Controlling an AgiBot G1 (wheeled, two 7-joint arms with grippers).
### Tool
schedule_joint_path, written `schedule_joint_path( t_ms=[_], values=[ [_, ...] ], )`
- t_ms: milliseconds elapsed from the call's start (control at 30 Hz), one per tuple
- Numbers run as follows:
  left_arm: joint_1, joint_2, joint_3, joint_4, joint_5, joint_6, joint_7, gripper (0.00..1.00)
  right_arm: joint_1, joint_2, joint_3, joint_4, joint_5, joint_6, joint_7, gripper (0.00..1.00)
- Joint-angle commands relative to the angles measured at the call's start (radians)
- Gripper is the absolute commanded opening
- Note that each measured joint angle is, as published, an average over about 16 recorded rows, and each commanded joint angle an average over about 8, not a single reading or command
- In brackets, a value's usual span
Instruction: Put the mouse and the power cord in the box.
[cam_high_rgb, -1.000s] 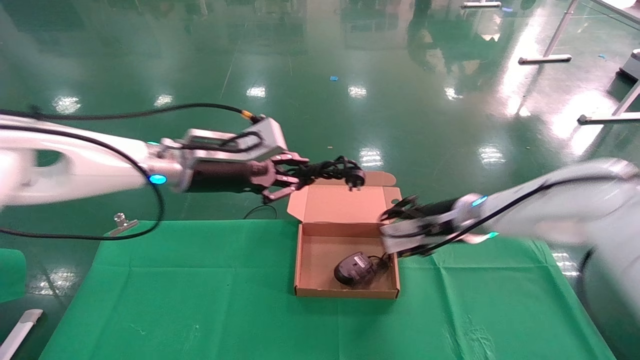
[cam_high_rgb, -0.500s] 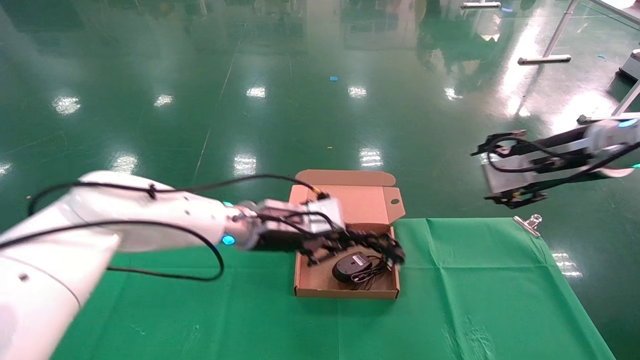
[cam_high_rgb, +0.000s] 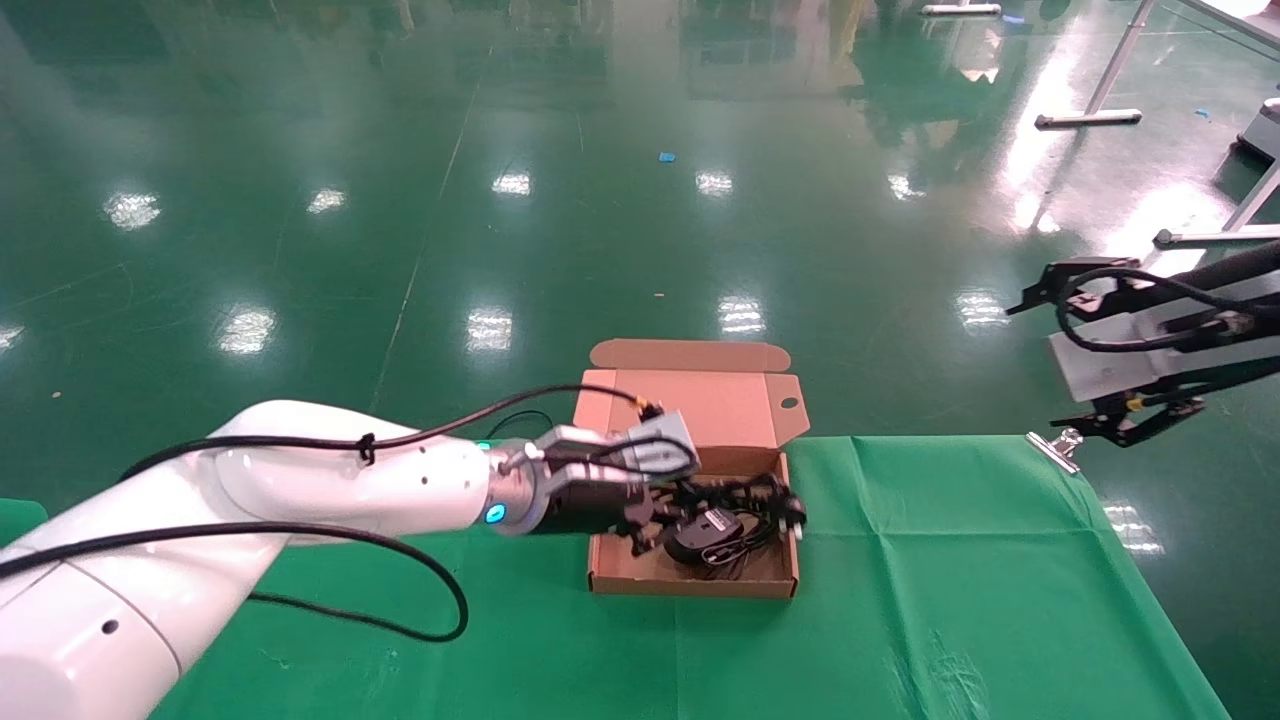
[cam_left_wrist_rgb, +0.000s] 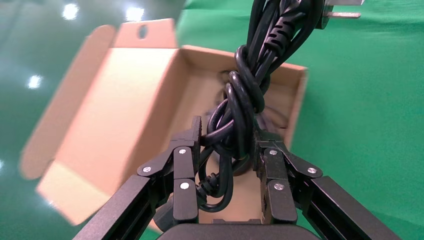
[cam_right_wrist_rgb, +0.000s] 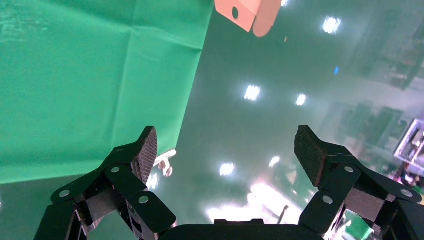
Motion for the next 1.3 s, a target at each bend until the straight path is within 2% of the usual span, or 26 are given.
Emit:
schedule_joint_path(
  t_ms=[33,167,200,233,433,467,500,967,1300],
  values=[
    [-0.004,0.0,0.033,-0.009,-0.002,-0.034,-0.031,0.0,-0.002,0.038,-0.007,0.097,-0.018,-0.014,0.067,1.0],
    [-0.012,-0.001,0.079,-0.029,-0.027,-0.072,-0.066,0.0,-0.013,0.085,-0.019,0.281,-0.077,-0.019,0.218,1.0],
    [-0.013,-0.001,0.09,-0.033,-0.033,-0.078,-0.071,0.03,-0.015,0.092,-0.021,0.32,-0.092,-0.021,0.252,1.0],
    [-0.015,-0.001,0.102,-0.037,-0.038,-0.083,-0.075,0.12,-0.016,0.097,-0.024,0.353,-0.106,-0.023,0.281,1.0],
    [-0.024,-0.002,0.157,-0.055,-0.057,-0.1,-0.086,0.87,-0.016,0.108,-0.034,0.482,-0.155,-0.035,0.377,1.0],
    [-0.025,-0.002,0.162,-0.057,-0.059,-0.102,-0.087,0.96,-0.016,0.108,-0.035,0.492,-0.158,-0.037,0.382,1.0],
    [-0.025,-0.002,0.166,-0.059,-0.061,-0.103,-0.088,1.0,-0.016,0.109,-0.035,0.5,-0.16,-0.038,0.385,1.0],
    [-0.022,-0.008,0.149,-0.06,-0.064,-0.094,-0.085,1.0,-0.024,0.106,-0.028,0.477,-0.146,-0.038,0.379,1.0],
    [0.048,-0.107,0.034,-0.15,-0.154,0.011,-0.08,1.0,-0.143,0.119,0.079,0.475,0.008,-0.067,0.401,1.0]
  ],
)
